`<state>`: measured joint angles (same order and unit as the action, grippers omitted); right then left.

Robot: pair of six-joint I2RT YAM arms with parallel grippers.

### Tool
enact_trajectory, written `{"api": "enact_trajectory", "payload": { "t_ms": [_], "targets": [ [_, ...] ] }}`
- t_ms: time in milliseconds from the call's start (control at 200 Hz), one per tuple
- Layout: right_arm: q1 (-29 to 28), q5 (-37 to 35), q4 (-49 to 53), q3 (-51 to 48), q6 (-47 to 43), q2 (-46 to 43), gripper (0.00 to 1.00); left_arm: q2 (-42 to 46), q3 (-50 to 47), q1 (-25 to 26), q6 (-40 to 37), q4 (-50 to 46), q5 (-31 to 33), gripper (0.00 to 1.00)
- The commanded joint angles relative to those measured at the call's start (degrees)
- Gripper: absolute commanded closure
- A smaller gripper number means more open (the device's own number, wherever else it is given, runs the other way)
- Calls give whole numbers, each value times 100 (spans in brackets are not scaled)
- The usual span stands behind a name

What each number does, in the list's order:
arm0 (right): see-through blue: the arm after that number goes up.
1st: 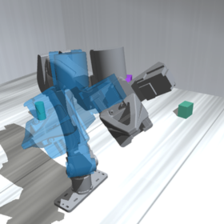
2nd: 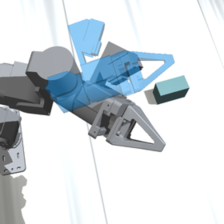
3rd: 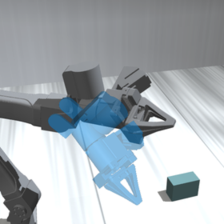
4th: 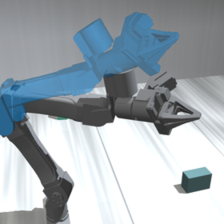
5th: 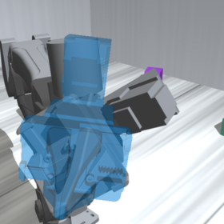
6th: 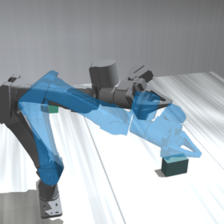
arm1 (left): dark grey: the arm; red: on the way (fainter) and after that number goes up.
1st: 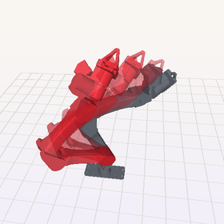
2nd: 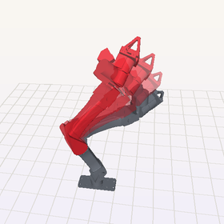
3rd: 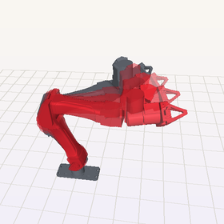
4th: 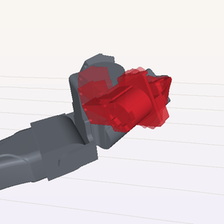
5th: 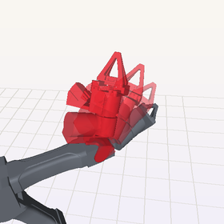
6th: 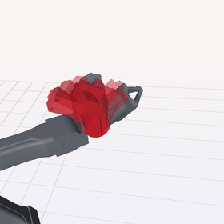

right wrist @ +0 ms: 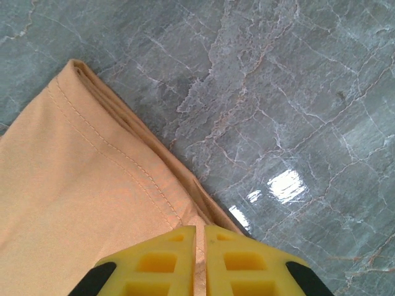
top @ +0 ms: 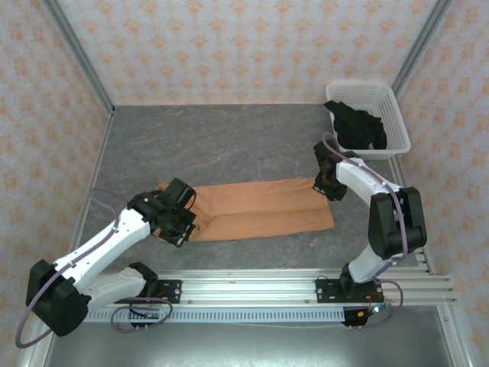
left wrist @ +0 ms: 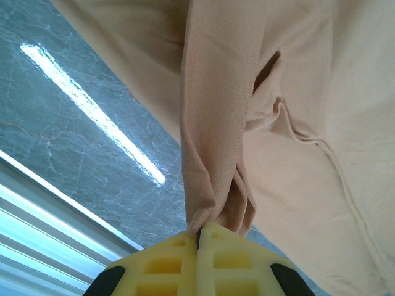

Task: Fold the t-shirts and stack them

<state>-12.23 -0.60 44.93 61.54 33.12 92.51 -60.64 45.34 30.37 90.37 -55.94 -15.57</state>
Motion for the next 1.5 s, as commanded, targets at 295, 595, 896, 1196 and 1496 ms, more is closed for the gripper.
{"api": "enact_trajectory", "payload": {
  "t_ms": [295,595,896,1196,1496],
  "targets": [
    [-41,-128,268,262,-138,81,88,-386,619,453,1130,423,610,100],
    [-60,-160,394,336,-161,57,88,-320,1076,635,1404,-40,943,100],
    [-120,-125,317,206,-87,15,88,275,521,1080,2404,-84,1107,100],
    [-139,-76,277,71,-87,-89,88,158,202,1234,2662,348,1280,100],
    [-135,3,215,-96,-60,-184,88,184,59,841,1945,111,1557,100]
  ]
}}
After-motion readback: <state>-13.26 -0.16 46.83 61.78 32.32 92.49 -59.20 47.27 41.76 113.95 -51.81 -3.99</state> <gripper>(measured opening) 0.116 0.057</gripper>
